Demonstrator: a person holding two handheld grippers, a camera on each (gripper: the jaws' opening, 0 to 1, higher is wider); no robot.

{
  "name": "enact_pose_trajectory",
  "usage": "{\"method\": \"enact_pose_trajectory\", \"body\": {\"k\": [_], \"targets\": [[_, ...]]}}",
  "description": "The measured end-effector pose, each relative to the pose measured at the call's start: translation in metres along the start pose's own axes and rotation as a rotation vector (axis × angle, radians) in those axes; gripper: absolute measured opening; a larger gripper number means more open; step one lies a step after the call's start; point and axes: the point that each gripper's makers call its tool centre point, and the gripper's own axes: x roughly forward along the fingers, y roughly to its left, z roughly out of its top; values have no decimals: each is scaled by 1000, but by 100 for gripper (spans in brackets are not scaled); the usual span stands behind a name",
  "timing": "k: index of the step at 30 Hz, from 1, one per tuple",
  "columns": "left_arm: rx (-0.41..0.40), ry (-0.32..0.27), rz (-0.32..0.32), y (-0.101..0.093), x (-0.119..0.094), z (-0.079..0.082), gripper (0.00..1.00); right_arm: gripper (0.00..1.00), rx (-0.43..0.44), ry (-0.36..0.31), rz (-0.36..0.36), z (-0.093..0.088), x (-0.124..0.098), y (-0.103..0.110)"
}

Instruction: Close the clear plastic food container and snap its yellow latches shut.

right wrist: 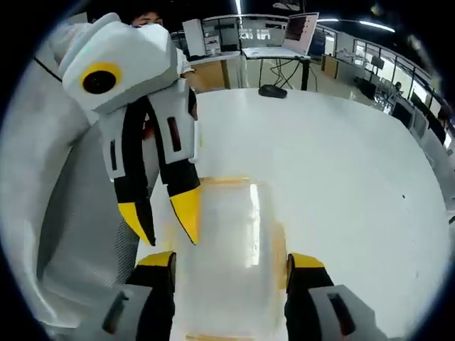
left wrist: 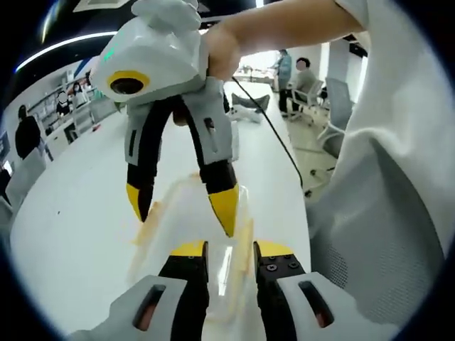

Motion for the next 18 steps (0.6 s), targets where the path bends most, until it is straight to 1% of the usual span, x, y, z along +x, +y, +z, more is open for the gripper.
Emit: {"method": "enact_pose_trajectory", "body": {"k": [2, 3, 5, 7, 9, 12, 13, 14, 15, 16, 18], "targets": [[3, 5, 8, 1, 0, -1, 25, 64, -21, 19, 7, -1, 1, -2], [11, 10, 13, 2, 0, -2, 25, 62, -30, 29, 3, -1, 1, -4], [30, 19, 24, 3, 0, -3, 29, 60, -19, 39, 10, -2, 0, -6], [72, 36, 35, 2, 1, -5, 33, 61, -6, 44, 23, -2, -1, -5], [98, 38, 29, -1, 3, -5, 34, 61, -17, 62, 29, -4, -1, -4], [91, 30, 25, -3, 7, -3, 37, 61, -20, 80, 33, -5, 0, -3], [91, 37, 26, -3, 9, -3, 39, 61, -19, 83, 36, -5, 0, -3], [112, 52, 41, -1, 10, -5, 41, 61, -19, 90, 35, -5, 1, -4], [152, 81, 66, 2, 11, -9, 45, 62, -23, 96, 35, -6, 2, -4], [172, 95, 66, 2, 12, -10, 50, 62, -24, 95, 36, -5, 2, -3], [155, 82, 85, 3, 14, -9, 53, 62, -34, 101, 42, -4, 3, -2]]}}
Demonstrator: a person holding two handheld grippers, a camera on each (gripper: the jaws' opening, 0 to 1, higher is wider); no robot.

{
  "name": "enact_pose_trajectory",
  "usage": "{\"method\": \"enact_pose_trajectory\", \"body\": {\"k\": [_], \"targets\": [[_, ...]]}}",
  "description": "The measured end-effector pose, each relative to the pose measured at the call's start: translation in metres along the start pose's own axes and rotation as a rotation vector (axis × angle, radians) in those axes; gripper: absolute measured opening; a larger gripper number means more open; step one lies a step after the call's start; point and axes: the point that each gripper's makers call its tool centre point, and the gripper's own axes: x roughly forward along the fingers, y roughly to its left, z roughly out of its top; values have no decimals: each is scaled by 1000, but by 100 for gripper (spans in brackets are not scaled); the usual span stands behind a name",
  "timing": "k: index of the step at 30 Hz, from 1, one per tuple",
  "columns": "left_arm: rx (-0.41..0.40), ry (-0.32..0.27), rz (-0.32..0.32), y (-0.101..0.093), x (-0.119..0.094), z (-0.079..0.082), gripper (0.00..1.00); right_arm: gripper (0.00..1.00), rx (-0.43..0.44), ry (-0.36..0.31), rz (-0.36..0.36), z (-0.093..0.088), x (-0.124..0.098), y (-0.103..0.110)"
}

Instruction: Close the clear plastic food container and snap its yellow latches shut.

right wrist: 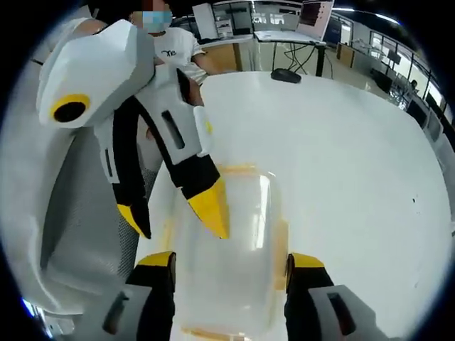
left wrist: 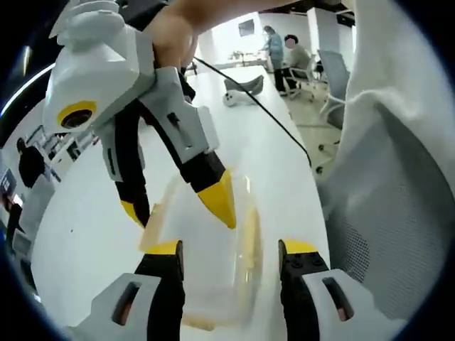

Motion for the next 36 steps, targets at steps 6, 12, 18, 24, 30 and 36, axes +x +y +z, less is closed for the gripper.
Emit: {"method": "enact_pose_trajectory", "body": {"k": [6, 12, 18, 24, 30, 36], "targets": [[27, 5, 11, 1, 4, 1, 51, 63, 16, 15, 19, -1, 1, -2], [14, 8, 26, 8, 5, 3, 43, 63, 6, 33, 31, -1, 2, -1], [72, 39, 51, 6, 8, 0, 46, 63, 4, 41, 33, -1, 2, 0], [89, 50, 60, 8, 7, -1, 45, 63, -3, 48, 33, 0, 3, 0], [159, 100, 71, 6, 9, -4, 46, 63, -4, 55, 47, 0, 4, -1], [163, 128, 72, 9, 9, -5, 45, 63, 1, 69, 57, 0, 4, -1]]}}
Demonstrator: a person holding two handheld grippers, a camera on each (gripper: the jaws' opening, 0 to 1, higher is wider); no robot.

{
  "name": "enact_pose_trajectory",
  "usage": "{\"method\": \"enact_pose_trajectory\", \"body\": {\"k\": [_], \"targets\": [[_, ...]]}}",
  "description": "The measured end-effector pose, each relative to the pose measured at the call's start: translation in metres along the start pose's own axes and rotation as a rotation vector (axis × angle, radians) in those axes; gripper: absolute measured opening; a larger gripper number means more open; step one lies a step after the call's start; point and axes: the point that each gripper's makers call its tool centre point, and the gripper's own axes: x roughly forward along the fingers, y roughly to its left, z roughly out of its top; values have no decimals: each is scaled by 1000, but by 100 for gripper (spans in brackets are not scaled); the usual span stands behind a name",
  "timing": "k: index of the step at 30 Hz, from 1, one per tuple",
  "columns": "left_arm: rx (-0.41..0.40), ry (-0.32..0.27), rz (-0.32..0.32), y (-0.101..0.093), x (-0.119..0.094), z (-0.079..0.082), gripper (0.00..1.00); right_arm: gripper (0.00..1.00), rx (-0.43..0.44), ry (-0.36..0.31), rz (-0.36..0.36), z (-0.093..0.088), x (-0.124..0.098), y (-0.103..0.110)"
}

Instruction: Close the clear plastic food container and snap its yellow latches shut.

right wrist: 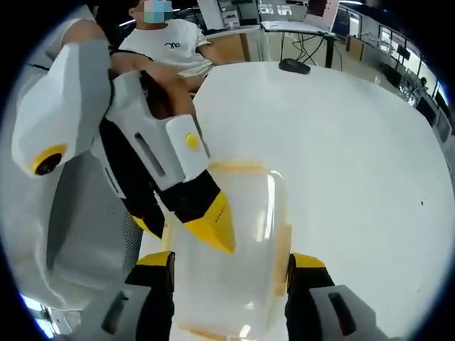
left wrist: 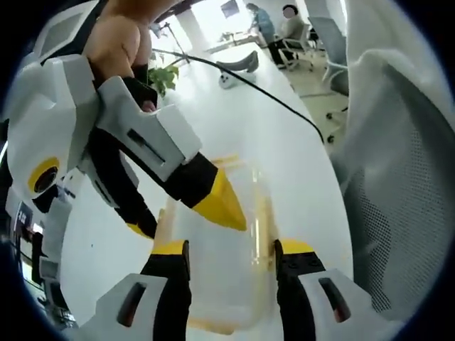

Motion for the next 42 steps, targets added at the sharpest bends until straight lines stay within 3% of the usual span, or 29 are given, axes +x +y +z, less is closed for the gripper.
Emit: {"method": "enact_pose_trajectory", "body": {"k": [14, 15, 16, 17, 29, 35, 42], "targets": [[-31, 51, 2, 4, 1, -1, 42, 61, 28, 53, 8, 0, 2, 0], [-23, 86, 41, 8, 1, -5, 40, 61, 32, 58, 7, 0, 2, 0], [-113, 138, -28, -9, 3, -17, 40, 60, 45, 65, 8, -1, 3, 2], [-53, 87, 1, 2, 5, -11, 40, 60, 47, 63, 7, 0, 3, 1], [-36, 56, -2, 4, 2, -2, 41, 57, 59, 130, 67, 1, 6, 3], [-15, 66, 12, 2, 3, -1, 42, 59, 58, 127, 57, 0, 5, 4], [2, 66, 26, 3, 2, -1, 43, 62, 65, 67, 32, 0, 5, 2]]}}
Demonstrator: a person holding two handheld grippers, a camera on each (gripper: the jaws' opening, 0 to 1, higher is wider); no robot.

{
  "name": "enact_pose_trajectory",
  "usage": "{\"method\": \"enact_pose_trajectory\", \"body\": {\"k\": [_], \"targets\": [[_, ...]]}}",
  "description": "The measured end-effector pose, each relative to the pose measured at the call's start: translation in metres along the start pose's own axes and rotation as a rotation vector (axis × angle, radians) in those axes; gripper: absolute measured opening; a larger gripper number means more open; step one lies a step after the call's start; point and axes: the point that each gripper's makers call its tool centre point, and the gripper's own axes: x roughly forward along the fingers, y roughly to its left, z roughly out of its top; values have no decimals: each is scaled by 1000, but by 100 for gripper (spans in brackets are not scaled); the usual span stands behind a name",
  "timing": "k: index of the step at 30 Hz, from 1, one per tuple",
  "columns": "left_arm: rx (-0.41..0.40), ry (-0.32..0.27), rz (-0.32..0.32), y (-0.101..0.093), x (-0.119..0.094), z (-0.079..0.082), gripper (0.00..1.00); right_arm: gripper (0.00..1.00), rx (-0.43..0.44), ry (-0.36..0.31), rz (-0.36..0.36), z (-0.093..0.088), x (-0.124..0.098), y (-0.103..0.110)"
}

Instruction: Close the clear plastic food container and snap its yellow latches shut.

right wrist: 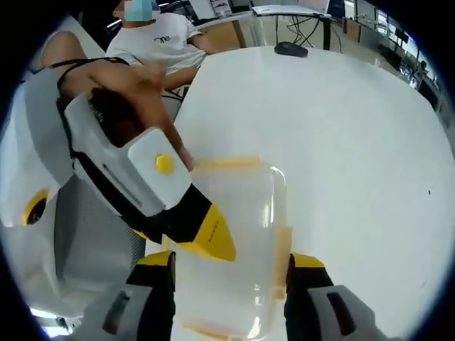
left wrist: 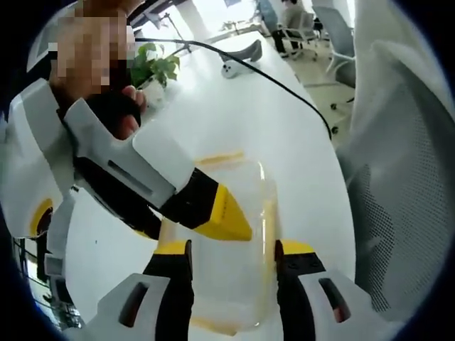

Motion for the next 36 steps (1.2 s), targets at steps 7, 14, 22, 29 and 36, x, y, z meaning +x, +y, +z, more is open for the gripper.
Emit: {"method": "enact_pose_trajectory", "body": {"k": [7, 14, 22, 29, 36], "targets": [[-6, -4, -10, -1, -1, 0, 43, 63, 10, 18, -6, 1, 2, 0], [-25, -15, -18, 0, -2, 0, 43, 65, 21, -21, -37, 0, -1, 1], [-45, -27, -46, 2, -2, 2, 43, 64, 37, -64, -85, -1, -4, 0], [-43, -38, -56, 2, -3, 3, 44, 64, 27, -102, -133, -1, -7, 1], [-196, -102, -101, 8, -7, 2, 46, 67, -6, -112, -187, -6, -12, 0]]}}
